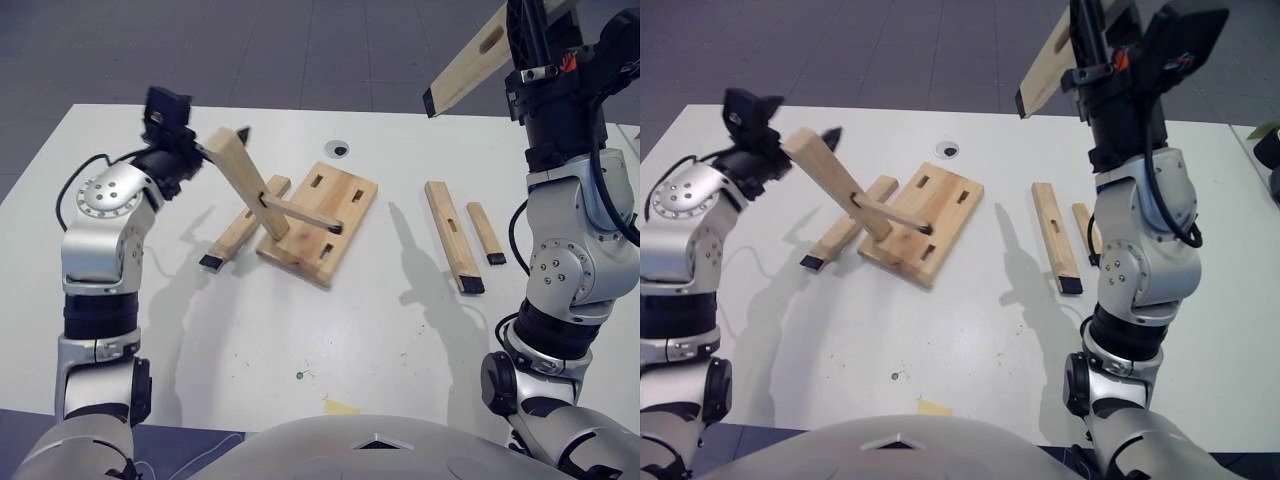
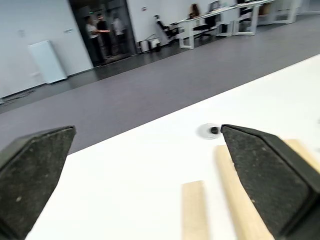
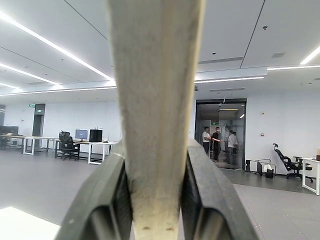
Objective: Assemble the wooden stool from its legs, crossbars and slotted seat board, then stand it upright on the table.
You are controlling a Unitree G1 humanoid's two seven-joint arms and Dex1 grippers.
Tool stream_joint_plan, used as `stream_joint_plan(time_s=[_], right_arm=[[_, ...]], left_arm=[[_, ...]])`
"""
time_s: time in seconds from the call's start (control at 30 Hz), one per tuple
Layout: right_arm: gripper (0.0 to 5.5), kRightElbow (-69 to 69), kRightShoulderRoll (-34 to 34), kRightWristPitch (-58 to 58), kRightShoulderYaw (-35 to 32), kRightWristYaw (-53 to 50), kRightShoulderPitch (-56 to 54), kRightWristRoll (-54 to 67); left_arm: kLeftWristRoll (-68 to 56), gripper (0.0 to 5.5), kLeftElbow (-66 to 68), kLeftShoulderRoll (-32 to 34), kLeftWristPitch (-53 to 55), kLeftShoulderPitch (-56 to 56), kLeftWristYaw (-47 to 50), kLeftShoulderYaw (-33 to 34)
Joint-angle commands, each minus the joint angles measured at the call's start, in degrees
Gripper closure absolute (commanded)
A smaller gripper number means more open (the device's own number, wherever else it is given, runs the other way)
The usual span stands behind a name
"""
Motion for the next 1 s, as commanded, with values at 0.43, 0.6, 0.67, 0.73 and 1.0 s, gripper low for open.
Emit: stream_joint_plan(time_s=[0.43,0.6,0.67,0.73,1.0], right_arm=[[4.48,2.53,-2.29,-1.59,-2.14,0.83,-0.31,0.1],[4.48,3.17,-2.45,-2.07,-2.45,1.11,0.15,-0.02],[4.48,3.41,-2.4,-2.31,-2.29,1.22,0.42,-0.07],[4.48,3.68,-2.35,-2.59,-2.0,1.31,0.63,-0.13],[4.48,4.1,-2.64,-2.94,-1.25,1.37,0.96,-0.62]], left_arm=[[-53.15,0.1,-10.09,1.63,28.27,-11.89,-5.5,16.58],[-56.28,0.1,-15.9,9.92,32.8,-2.88,-15.87,13.65],[-53.92,0.1,-19.82,12.08,31.93,0.2,-17.94,11.3],[-46.47,0.1,-23.69,13.32,28.68,3.34,-17.64,6.97],[-31.76,0.1,-28.45,8.85,19.7,10.46,-11.89,-3.17]])
